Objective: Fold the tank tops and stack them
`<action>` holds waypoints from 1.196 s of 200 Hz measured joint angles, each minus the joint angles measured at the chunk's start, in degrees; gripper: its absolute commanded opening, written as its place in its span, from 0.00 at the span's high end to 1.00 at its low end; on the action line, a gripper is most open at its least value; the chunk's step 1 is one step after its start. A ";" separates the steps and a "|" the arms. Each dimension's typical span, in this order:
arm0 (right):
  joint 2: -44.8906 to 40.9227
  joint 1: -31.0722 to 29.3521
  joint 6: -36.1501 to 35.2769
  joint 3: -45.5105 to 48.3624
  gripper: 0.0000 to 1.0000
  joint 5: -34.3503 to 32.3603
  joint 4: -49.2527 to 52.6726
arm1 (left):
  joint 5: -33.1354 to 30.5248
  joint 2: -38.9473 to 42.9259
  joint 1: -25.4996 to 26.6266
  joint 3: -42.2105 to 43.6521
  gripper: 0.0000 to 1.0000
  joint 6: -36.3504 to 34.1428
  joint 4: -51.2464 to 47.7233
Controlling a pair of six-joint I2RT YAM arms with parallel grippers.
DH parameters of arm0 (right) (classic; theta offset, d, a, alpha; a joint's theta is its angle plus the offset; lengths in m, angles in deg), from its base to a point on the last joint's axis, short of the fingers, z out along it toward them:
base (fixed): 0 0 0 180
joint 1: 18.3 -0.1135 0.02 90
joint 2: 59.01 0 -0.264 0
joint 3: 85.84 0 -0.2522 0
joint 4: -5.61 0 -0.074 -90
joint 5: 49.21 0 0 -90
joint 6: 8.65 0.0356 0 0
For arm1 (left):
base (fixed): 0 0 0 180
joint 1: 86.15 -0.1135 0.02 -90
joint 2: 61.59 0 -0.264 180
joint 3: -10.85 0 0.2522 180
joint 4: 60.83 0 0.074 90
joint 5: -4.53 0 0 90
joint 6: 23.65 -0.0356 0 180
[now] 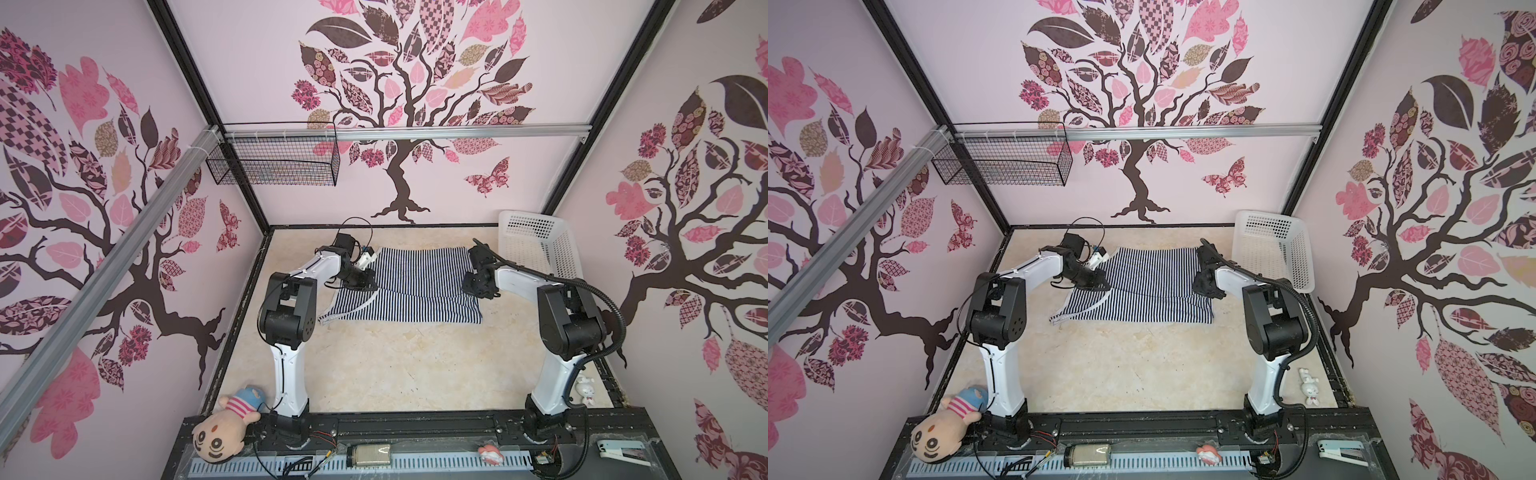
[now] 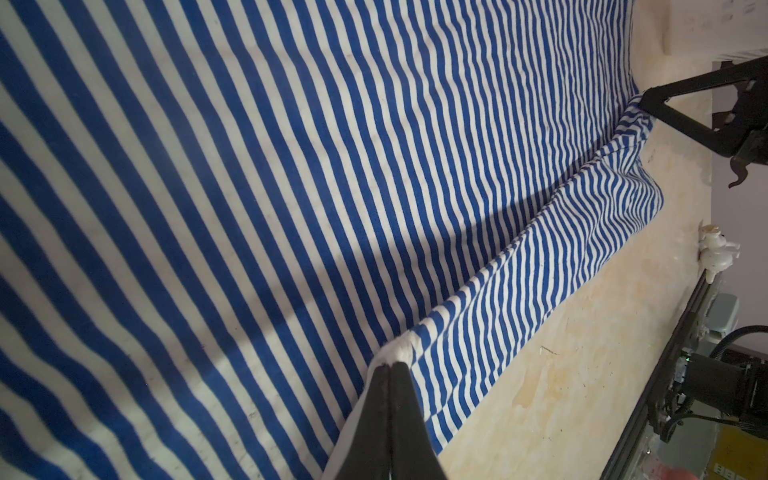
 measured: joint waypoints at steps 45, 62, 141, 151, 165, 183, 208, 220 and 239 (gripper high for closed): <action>-0.94 0.00 0.22 0.04 0.98 -0.24 0.07 | -0.11 0.00 -0.31 0.20 1.00 0.04 0.07; -1.55 0.00 0.20 0.00 0.98 -0.52 0.26 | -0.13 0.00 -0.31 0.24 1.00 0.07 0.09; -2.45 0.00 -0.31 -1.16 0.96 -4.02 2.45 | -0.15 0.00 -0.46 0.52 1.00 0.83 0.52; -2.40 0.00 -0.33 -1.70 0.96 -4.09 2.43 | -0.15 0.00 -0.46 0.52 1.00 0.96 0.57; -2.34 0.00 -0.35 -2.40 0.95 -4.22 2.36 | -0.15 0.00 -0.46 0.52 1.00 1.05 0.59; -1.92 0.00 -0.37 -3.13 0.83 -4.26 2.29 | -0.17 0.00 -0.46 0.52 1.00 1.09 0.70; -0.70 0.00 -0.68 -4.04 0.58 -4.33 2.36 | -0.26 -0.11 -0.46 0.52 0.97 1.20 0.70; -0.61 0.00 -0.46 -4.09 0.55 -4.26 2.43 | -0.66 -0.24 -0.46 0.50 0.87 1.22 0.68; -0.79 0.00 -0.50 -4.09 0.54 -3.98 2.62 | -1.92 -0.44 -0.46 0.48 0.76 1.03 0.55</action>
